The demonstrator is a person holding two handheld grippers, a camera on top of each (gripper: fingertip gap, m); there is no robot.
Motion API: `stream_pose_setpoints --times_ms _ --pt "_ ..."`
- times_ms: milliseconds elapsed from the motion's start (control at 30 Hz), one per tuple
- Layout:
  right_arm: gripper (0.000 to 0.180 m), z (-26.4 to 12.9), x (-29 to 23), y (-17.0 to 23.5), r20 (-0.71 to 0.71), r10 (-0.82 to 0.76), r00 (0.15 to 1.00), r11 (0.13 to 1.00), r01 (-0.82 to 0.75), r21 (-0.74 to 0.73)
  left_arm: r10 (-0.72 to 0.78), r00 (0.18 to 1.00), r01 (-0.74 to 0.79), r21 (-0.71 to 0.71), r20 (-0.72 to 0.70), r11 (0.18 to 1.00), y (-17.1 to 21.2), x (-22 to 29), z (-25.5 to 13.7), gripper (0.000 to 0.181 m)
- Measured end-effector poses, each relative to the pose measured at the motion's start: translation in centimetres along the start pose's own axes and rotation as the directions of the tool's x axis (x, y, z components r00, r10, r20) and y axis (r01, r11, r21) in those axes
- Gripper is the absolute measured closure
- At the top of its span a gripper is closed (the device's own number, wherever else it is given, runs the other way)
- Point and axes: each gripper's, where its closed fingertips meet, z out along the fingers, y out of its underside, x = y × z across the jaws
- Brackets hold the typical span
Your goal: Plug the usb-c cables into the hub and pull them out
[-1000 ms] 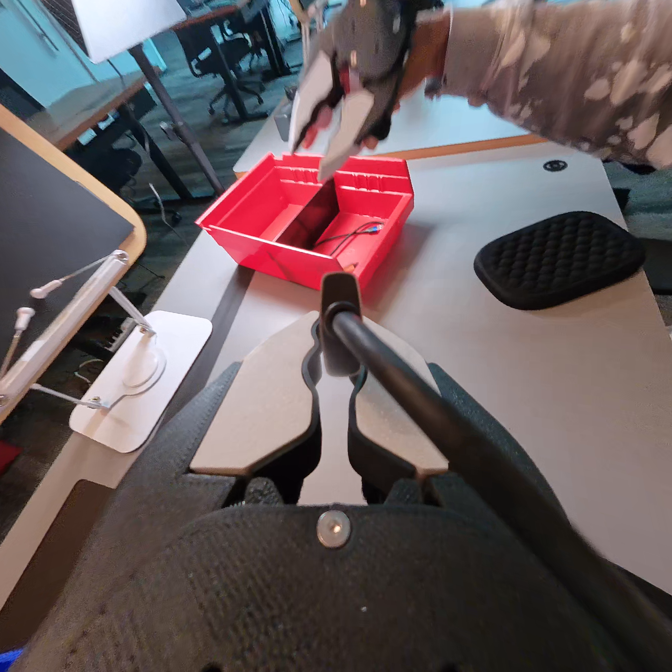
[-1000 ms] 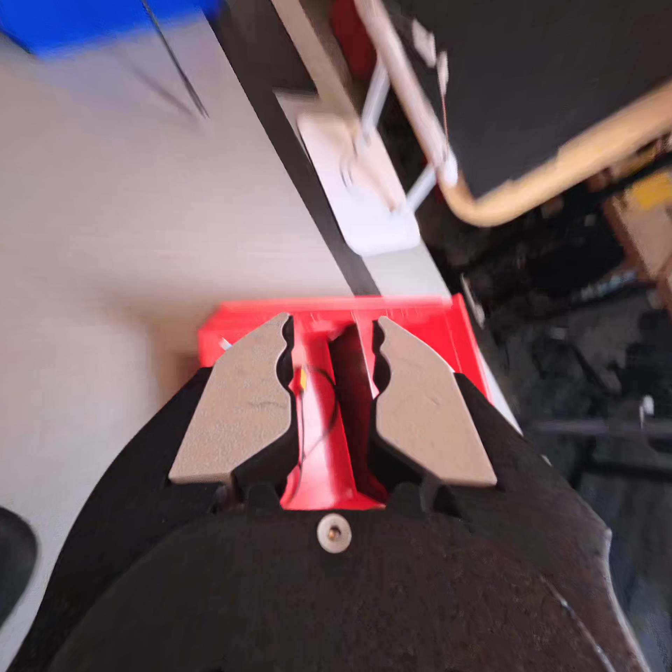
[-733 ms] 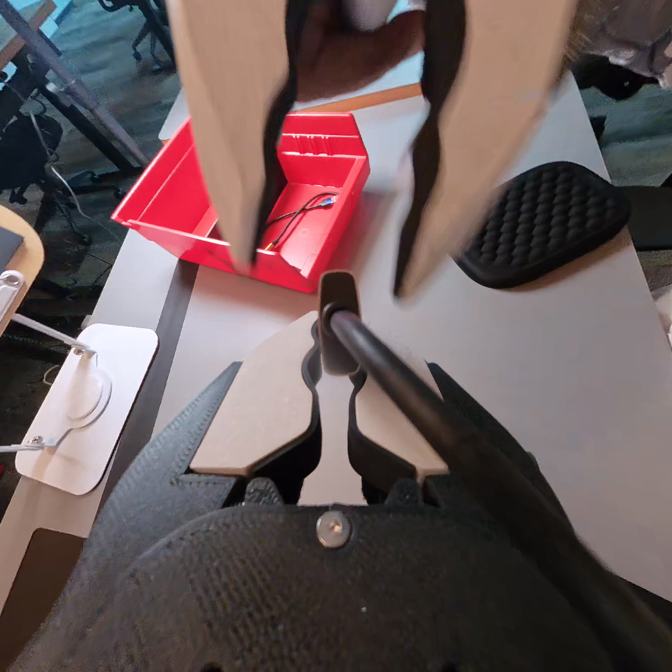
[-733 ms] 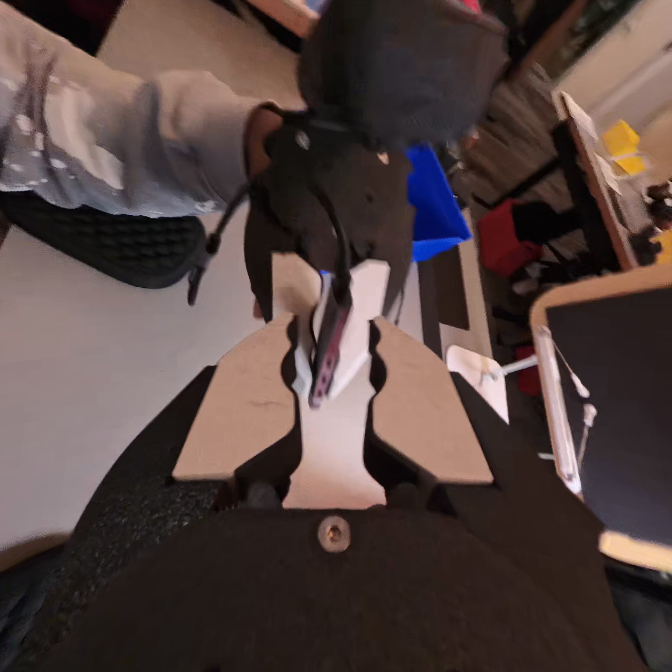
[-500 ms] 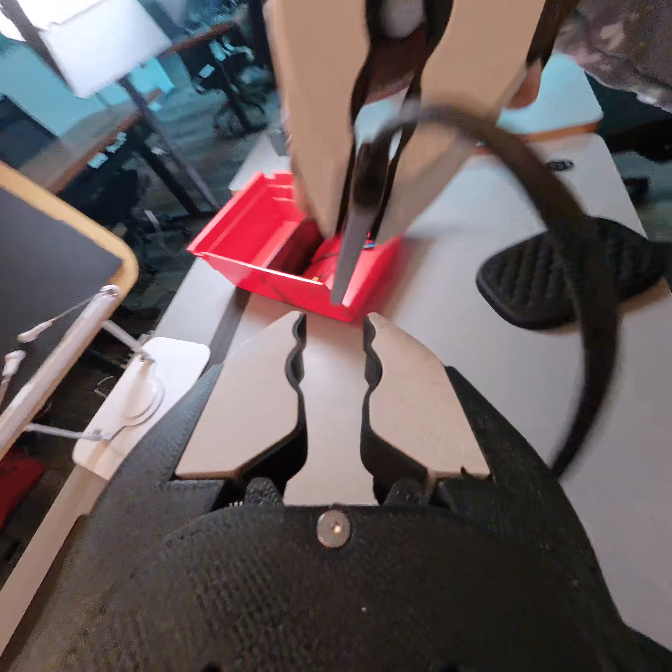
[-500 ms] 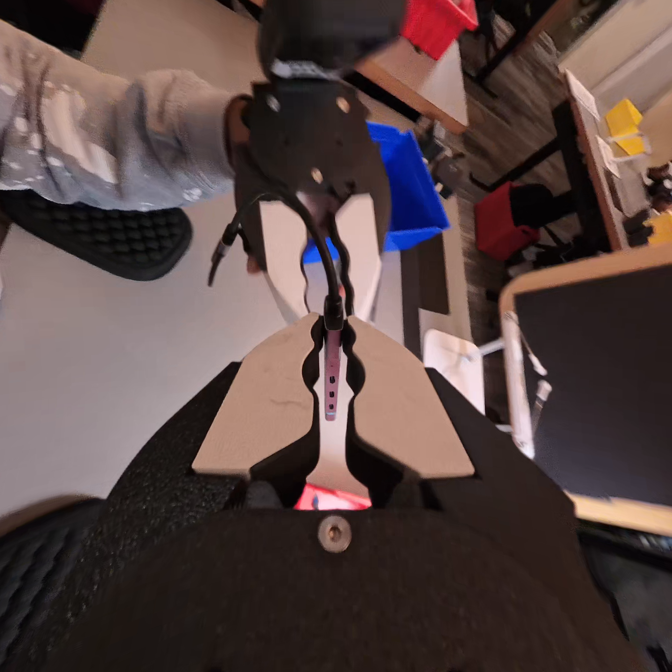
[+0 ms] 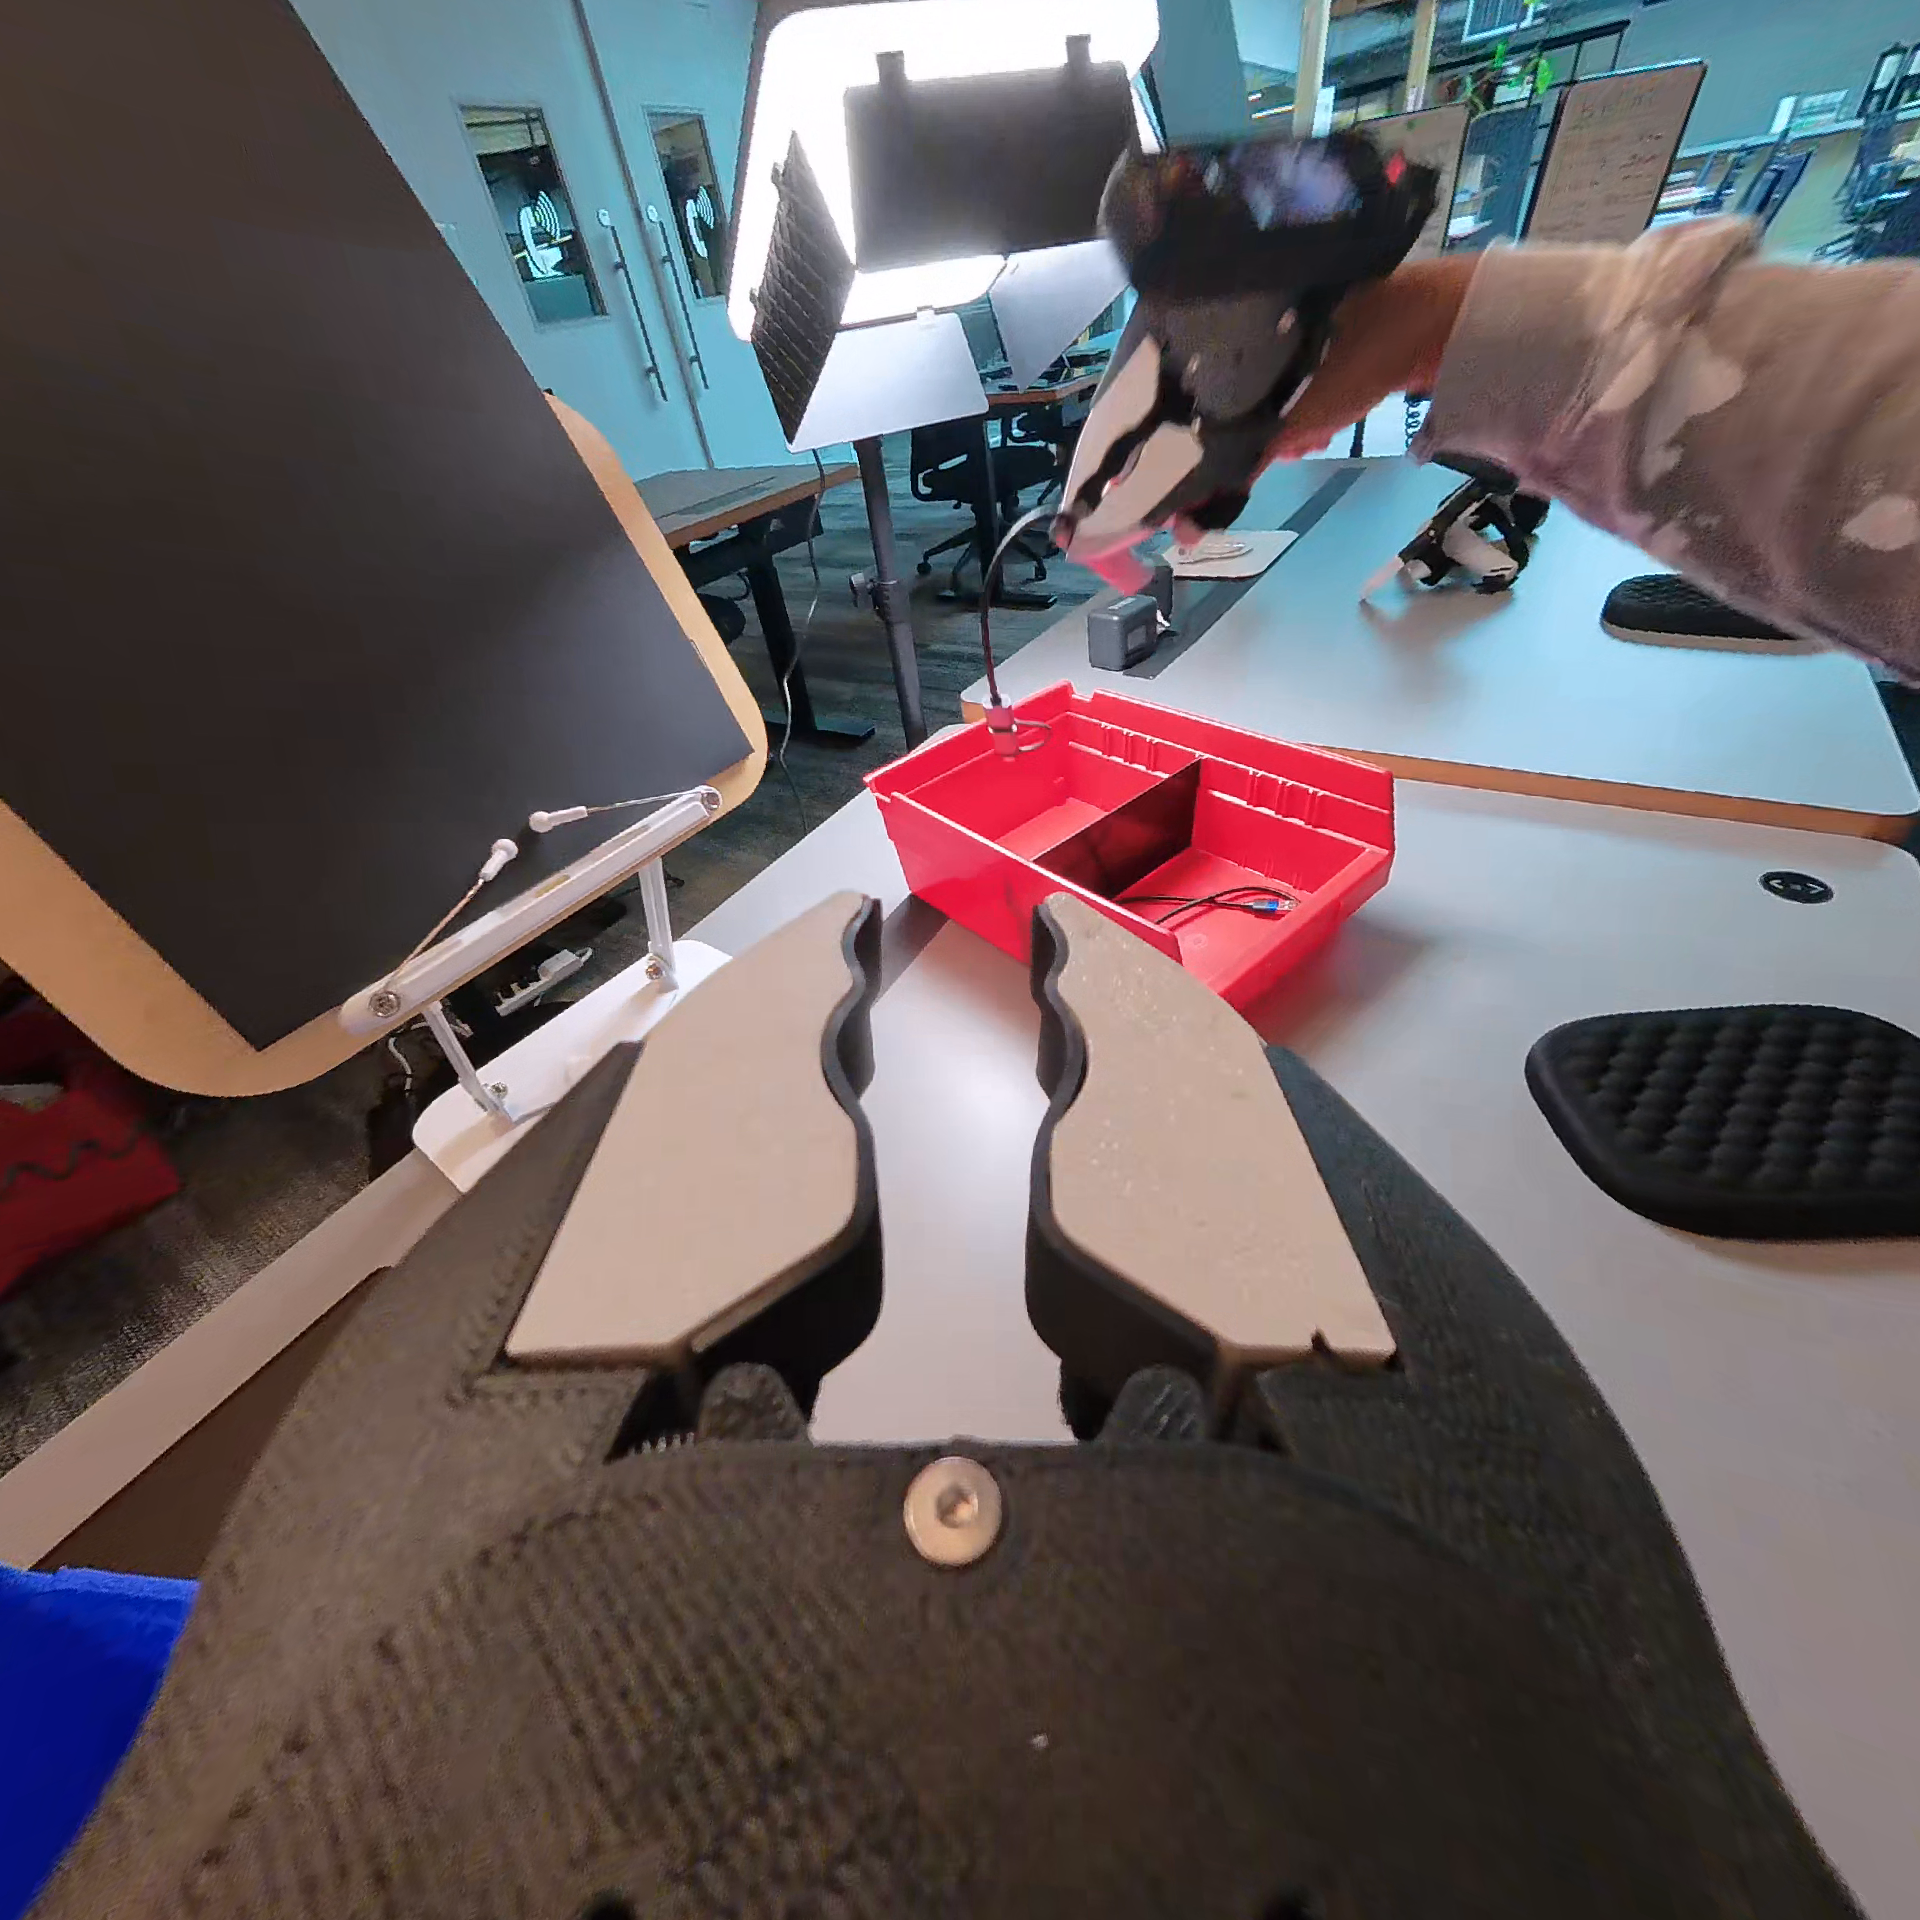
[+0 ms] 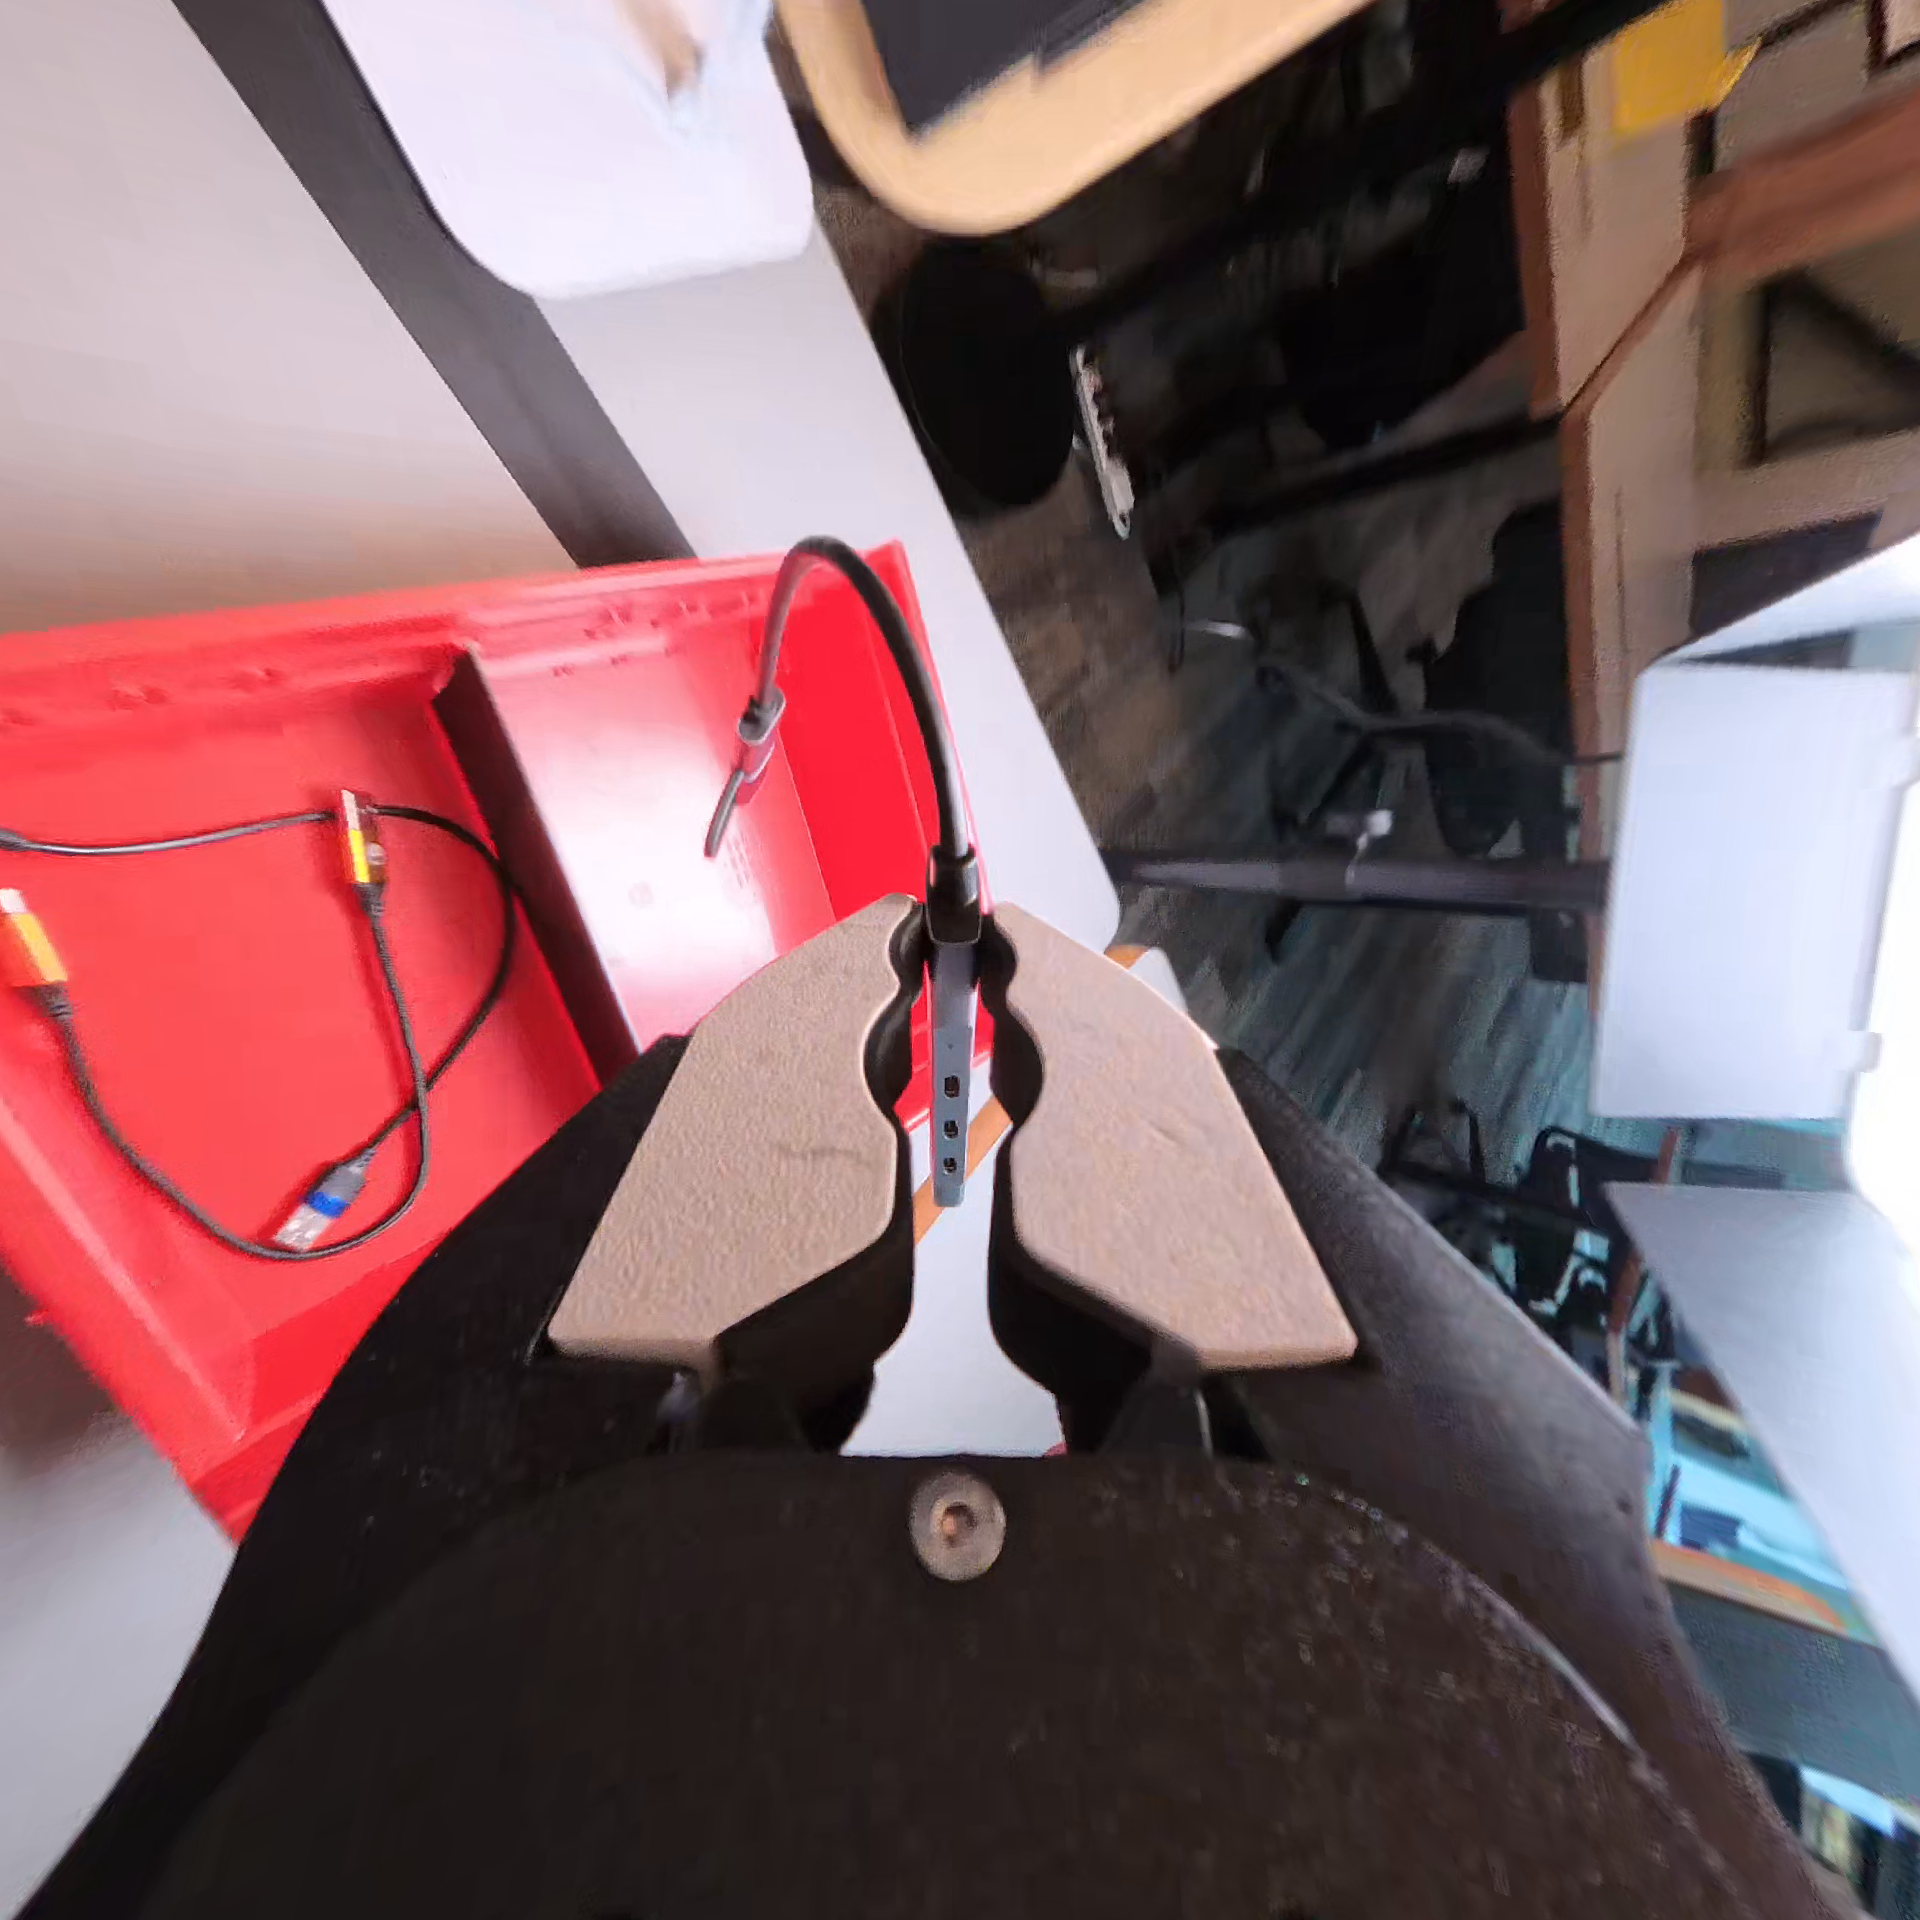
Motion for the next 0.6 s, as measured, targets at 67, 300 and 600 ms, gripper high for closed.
stream_pose_setpoints --times_ms 67,300,600 --pt "0.170 3.6 -1.3 1.5 0.011 0.020 1.000 0.999 -0.020 -0.036 0.002 1.000 -0.002 -0.007 0.004 1.000 0.2 -0.1 0.1 0.153" --pt "0.161 13.1 -7.3 5.0 0.115 0.102 0.988 0.989 -0.088 -0.121 0.009 1.000 -0.009 -0.035 0.003 0.999 0.8 -0.2 0.5 0.153" --pt "0.130 5.1 -4.0 2.2 0.243 0.233 0.942 0.963 -0.258 0.075 0.005 0.998 0.000 -0.064 0.063 0.998 1.6 -2.1 -0.4 0.152"
